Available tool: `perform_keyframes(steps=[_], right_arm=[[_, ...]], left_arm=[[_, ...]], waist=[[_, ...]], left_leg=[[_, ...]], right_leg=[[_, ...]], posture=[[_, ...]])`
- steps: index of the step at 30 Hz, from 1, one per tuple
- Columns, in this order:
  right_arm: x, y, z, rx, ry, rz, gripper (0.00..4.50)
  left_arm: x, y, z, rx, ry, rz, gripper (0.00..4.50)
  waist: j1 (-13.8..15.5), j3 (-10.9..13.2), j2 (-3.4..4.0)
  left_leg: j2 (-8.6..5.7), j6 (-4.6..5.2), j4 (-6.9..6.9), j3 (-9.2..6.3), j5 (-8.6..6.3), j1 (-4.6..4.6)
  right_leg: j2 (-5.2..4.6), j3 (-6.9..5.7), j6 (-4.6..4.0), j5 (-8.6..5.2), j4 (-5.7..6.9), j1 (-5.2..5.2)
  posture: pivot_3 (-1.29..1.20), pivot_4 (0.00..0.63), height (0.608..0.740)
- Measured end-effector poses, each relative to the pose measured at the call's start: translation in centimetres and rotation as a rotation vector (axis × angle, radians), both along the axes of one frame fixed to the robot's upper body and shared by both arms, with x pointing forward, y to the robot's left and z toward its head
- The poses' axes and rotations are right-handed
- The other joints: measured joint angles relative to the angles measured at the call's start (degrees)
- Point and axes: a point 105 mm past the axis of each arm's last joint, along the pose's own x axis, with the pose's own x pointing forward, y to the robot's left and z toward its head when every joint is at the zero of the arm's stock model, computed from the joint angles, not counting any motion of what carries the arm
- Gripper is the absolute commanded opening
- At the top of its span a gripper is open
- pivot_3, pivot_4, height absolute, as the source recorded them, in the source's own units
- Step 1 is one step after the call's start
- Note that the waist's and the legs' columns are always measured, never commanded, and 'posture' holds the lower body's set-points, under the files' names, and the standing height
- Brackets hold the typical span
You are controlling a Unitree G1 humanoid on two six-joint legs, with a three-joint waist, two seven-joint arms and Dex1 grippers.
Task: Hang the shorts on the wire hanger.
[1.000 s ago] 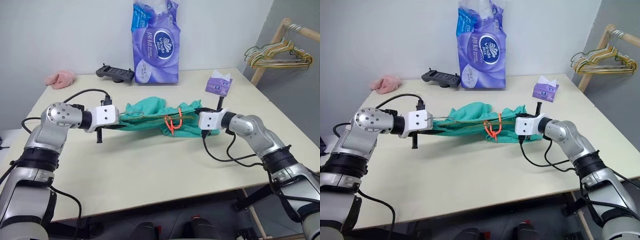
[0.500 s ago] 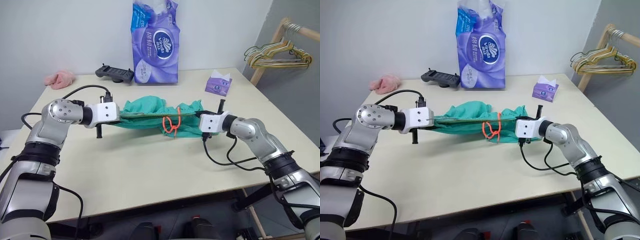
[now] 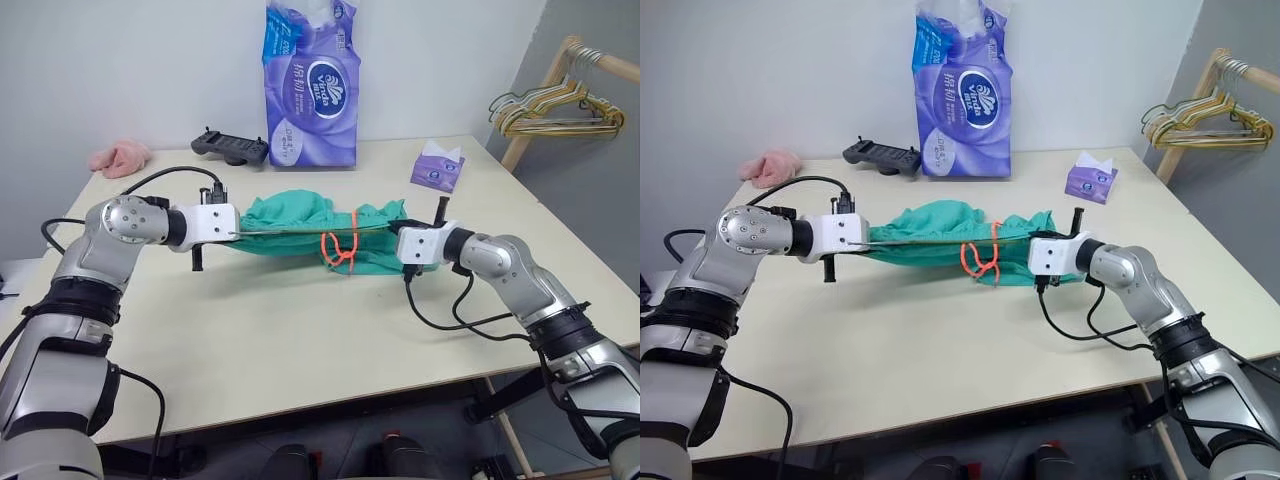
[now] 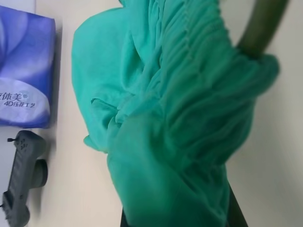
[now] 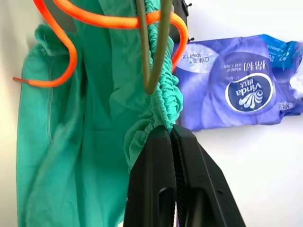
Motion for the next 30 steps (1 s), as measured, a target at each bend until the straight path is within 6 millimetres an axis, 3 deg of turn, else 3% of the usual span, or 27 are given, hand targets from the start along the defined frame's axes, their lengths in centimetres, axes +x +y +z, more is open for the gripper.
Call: perform_keyframes(steps=[15,30], right_arm=[[-1.5,0.5,-0.5,-0.004,0.027,0.013,0.03],[-1.3,0.1,0.1,0.003,0.023,-0.01,0.03]], left_arm=[[0.5,0.4,-0.3,0.022,-0.019,0.02,0.06],[0.0,0.0,-0.5,0.048,-0.007,-0.045,0.06]], waist=[[0.03,0.0,-0.01],[0.06,-0.02,-0.03]], left_leg=[[0.0,0.0,0.0,-0.01,0.0,0.0],[0.0,0.0,0.0,0.01,0.0,0.0]], right_leg=[[0.0,-0.01,0.0,0.0,0.0,0.0],[0.01,-0.02,0.0,0.0,0.0,0.01]], posture=[[0.13,0.02,0.74],[0.13,0.009,0.74]])
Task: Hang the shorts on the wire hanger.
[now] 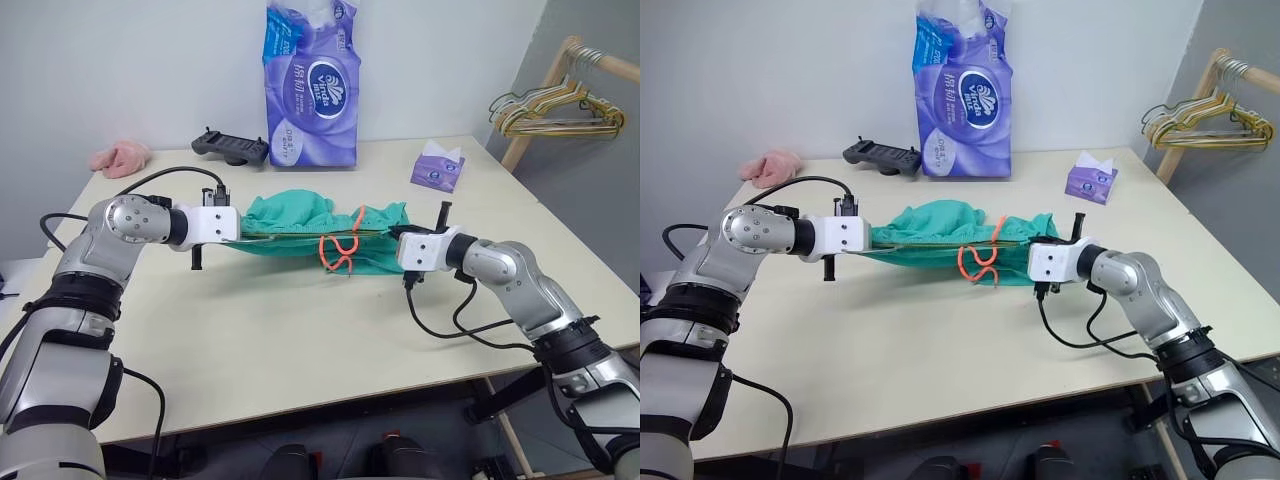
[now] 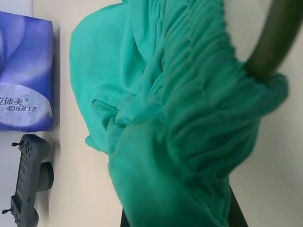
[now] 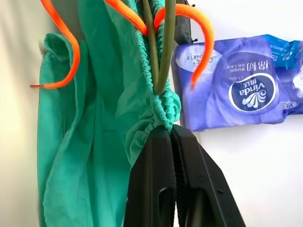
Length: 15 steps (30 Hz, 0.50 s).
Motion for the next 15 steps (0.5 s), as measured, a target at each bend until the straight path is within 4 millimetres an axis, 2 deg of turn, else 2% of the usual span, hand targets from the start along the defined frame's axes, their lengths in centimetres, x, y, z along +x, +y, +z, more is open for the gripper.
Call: perform_keyframes(steps=[4,11,15], right_arm=[[0.0,0.0,0.0,-0.001,0.0,0.003,0.03],[-0.5,0.4,0.3,0.001,-0.011,0.022,0.03],[-1.3,0.6,-0.2,0.009,0.001,0.032,0.03]], left_arm=[[0.3,0.3,0.0,0.026,-0.027,0.012,0.06],[1.5,0.7,1.1,0.06,-0.099,0.059,0.06],[1.7,0.8,0.7,0.077,-0.09,0.067,0.06]], waist=[[0.1,-0.01,-0.01],[0.15,-0.01,-0.02],[0.18,-0.03,-0.04]], left_leg=[[-0.01,0.0,0.0,-0.01,0.0,0.0],[-0.01,0.0,0.0,0.0,0.0,0.0],[-0.01,0.0,0.01,-0.01,0.0,0.0]], right_leg=[[-0.01,0.0,0.0,0.0,0.0,0.0],[0.0,-0.01,0.0,0.0,0.0,0.0],[0.0,-0.01,0.0,0.0,0.0,0.02]], posture=[[0.13,0.011,0.74],[0.12,0.011,0.74],[0.12,0.009,0.74]])
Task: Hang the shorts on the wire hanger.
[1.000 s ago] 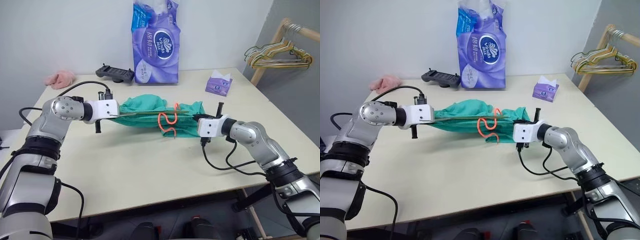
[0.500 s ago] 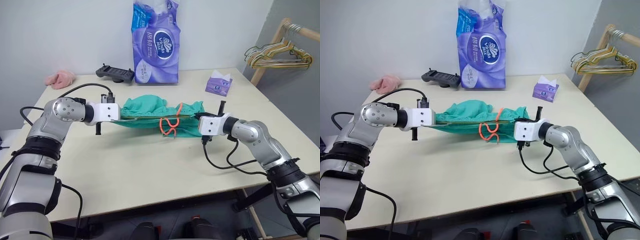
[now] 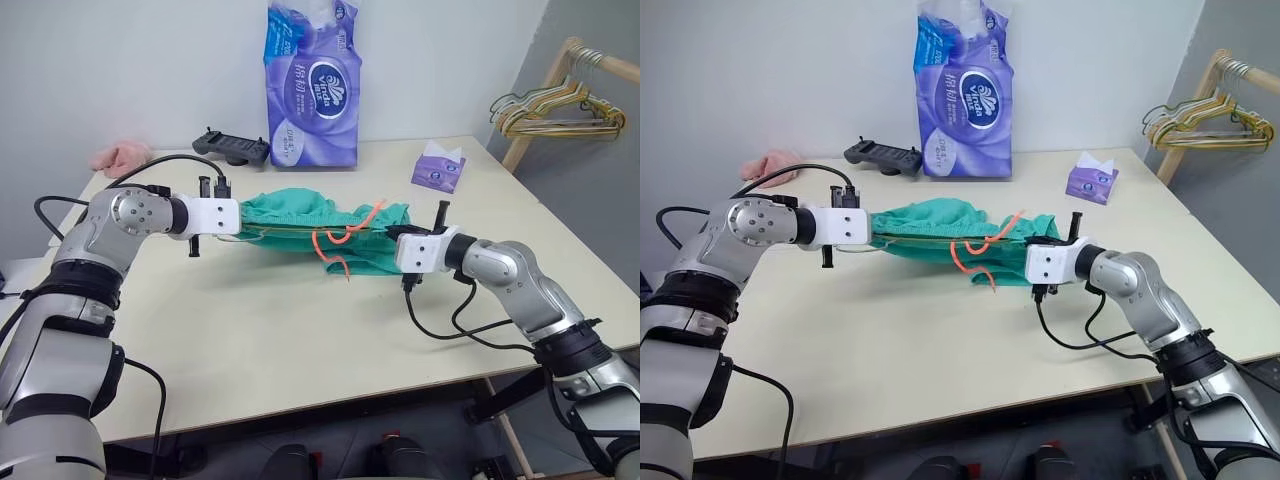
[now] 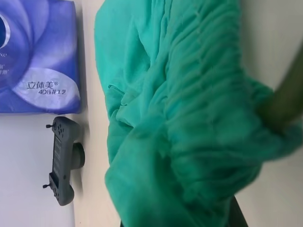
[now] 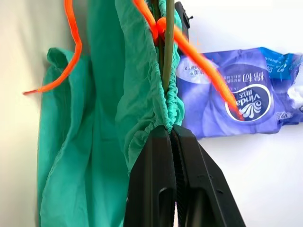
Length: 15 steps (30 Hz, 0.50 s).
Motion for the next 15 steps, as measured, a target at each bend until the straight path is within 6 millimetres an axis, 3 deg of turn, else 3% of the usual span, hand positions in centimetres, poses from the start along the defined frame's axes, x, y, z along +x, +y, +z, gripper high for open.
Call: perform_keyframes(steps=[7,15], right_arm=[[-0.6,0.3,-0.2,0.0,0.018,-0.001,0.03],[-0.9,2.0,1.6,0.038,-0.001,0.014,0.03]], left_arm=[[0.2,0.0,-0.5,0.019,0.015,0.009,0.06],[0.8,0.5,-0.7,0.029,0.021,0.071,0.06]], waist=[[-0.05,-0.01,-0.01],[-0.09,-0.01,-0.02]], left_leg=[[0.0,0.0,0.0,-0.01,0.0,0.0],[0.0,0.0,0.01,-0.01,0.0,0.01]], right_leg=[[0.01,-0.02,0.0,0.0,0.0,0.0],[0.02,-0.02,0.0,0.0,0.0,0.01]], posture=[[0.11,0.015,0.74],[0.11,0.02,0.74]])
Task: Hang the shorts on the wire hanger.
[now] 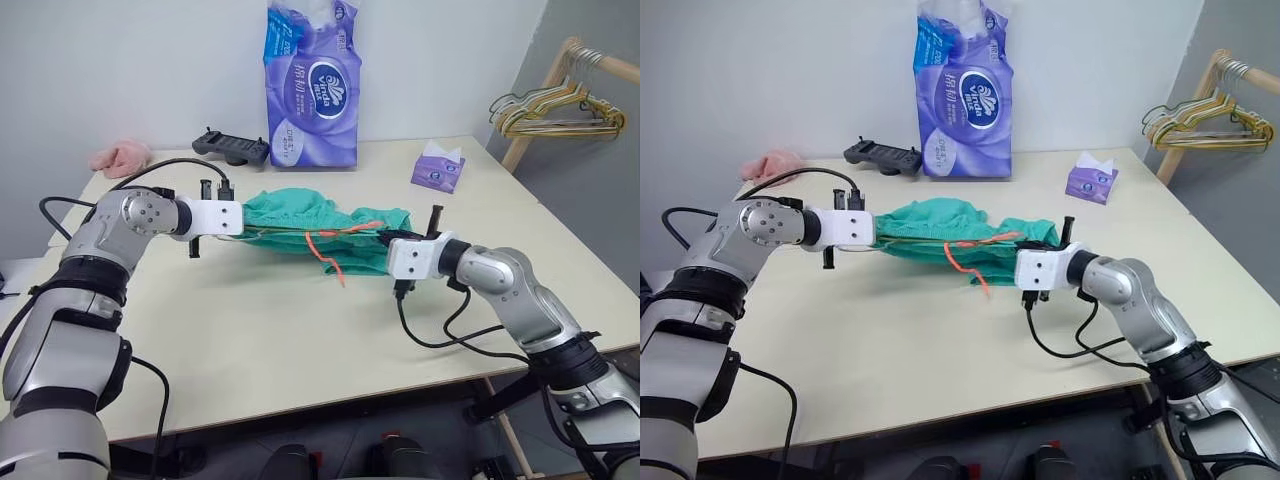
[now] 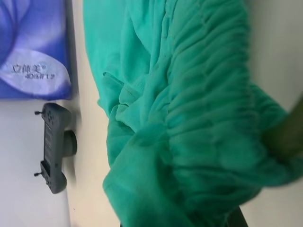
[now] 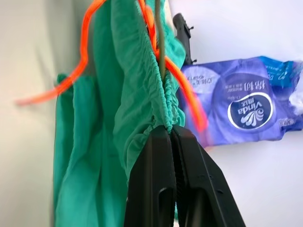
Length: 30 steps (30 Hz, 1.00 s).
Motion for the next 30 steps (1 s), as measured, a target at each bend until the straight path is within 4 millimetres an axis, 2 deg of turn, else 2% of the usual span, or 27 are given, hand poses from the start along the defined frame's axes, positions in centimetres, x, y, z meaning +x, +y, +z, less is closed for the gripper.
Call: perform_keyframes(steps=[4,9,13,18,27,28,30], right_arm=[[0.2,0.7,0.6,0.021,0.001,-0.003,0.03],[0.2,2.5,1.4,0.053,-0.003,0.029,0.03],[0.0,4.2,1.3,0.067,-0.005,0.062,0.03],[0.5,5.2,0.9,0.085,0.011,0.067,0.03],[0.9,5.0,0.0,0.08,0.056,0.06,0.03],[0.8,5.0,0.0,0.084,0.074,0.065,0.47],[0.7,5.1,-0.2,0.089,0.101,0.078,1.02]], left_arm=[[0.5,-0.3,-0.1,-0.013,-0.01,0.029,0.06],[1.0,-1.2,-0.7,-0.032,-0.005,0.047,0.06],[1.1,-2.1,-1.1,-0.055,0.002,0.046,0.06],[1.0,-2.6,-1.4,-0.1,0.01,0.043,0.06],[0.7,-2.5,-1.6,-0.132,0.026,0.043,0.06],[0.6,-2.5,-1.6,-0.133,0.025,0.042,0.06],[0.6,-2.4,-1.6,-0.135,0.022,0.04,0.06]], waist=[[0.07,0.0,0.0],[-0.05,0.0,0.0],[-0.06,0.0,0.0],[-0.07,0.0,0.0],[-0.02,0.0,0.0],[0.0,0.0,0.0],[0.01,0.0,0.0]], left_leg=[[-0.01,0.0,0.0,-0.02,0.0,0.0],[0.0,0.0,0.0,-0.04,0.0,0.0],[-0.01,-0.01,0.0,-0.05,0.0,0.0],[-0.01,-0.01,0.0,-0.07,0.0,0.0],[-0.02,-0.01,0.0,-0.09,0.0,0.0],[-0.02,-0.01,0.0,-0.09,0.0,0.0],[-0.02,-0.01,0.0,-0.1,0.0,0.0]], right_leg=[[0.0,-0.02,0.0,0.0,0.0,0.01],[0.0,-0.03,0.0,0.0,0.03,0.0],[-0.01,-0.04,0.0,0.0,0.05,0.0],[-0.02,-0.04,-0.01,0.0,0.05,0.0],[-0.03,-0.05,-0.01,0.0,0.06,0.0],[-0.03,-0.05,-0.01,0.0,0.06,0.0],[-0.03,-0.05,-0.01,0.0,0.06,0.0]], posture=[[0.11,0.02,0.74],[0.11,0.021,0.74],[0.12,0.021,0.74],[0.13,0.026,0.74],[0.15,0.025,0.74],[0.15,0.025,0.74],[0.15,0.024,0.74]])
